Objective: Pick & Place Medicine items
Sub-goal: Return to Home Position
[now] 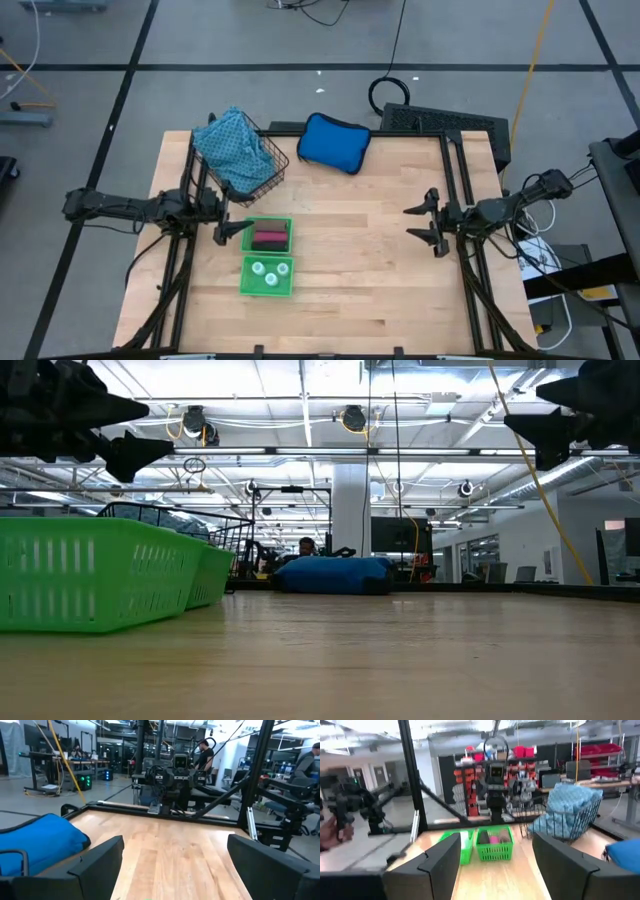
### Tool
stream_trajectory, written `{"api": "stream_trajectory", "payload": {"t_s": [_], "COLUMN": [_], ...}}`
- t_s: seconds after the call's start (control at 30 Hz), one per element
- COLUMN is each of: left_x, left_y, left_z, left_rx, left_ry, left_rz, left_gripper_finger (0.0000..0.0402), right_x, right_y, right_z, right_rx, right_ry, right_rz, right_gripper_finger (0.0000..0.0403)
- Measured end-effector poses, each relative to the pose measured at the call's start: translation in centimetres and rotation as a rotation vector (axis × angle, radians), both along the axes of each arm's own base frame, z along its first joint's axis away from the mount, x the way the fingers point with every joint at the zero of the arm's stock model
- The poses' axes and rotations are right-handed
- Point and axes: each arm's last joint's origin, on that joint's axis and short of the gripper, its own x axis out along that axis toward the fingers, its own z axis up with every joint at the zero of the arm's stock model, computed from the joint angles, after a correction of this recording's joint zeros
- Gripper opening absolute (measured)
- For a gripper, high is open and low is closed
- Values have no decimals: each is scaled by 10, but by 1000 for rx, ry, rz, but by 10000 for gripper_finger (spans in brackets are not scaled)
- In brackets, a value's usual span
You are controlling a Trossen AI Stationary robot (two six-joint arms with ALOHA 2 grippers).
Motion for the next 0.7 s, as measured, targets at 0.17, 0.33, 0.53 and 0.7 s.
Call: {"api": "stream_trajectory", "payload": {"t_s": [0.17, 0.33, 0.53, 0.7], "left_x": [0, 0, 0, 0], "left_y": [0, 0, 0, 0], "left_z": [0, 0, 0, 0], "left_rx": [4, 1, -2, -2], "left_ry": [5, 0, 0, 0], "left_rz": [1, 0, 0, 1], "left_gripper_finger": [365, 365, 365, 365], "right_x": [0, 0, 0, 0], "right_y": [0, 0, 0, 0], "right_z": [-1, -2, -2, -2], "right_rx": [-3, -6, -6, -6], "right_ry": [11, 17, 17, 17], "right_rz": [1, 1, 1, 1], "right_gripper_finger": [238, 238, 238, 238]}}
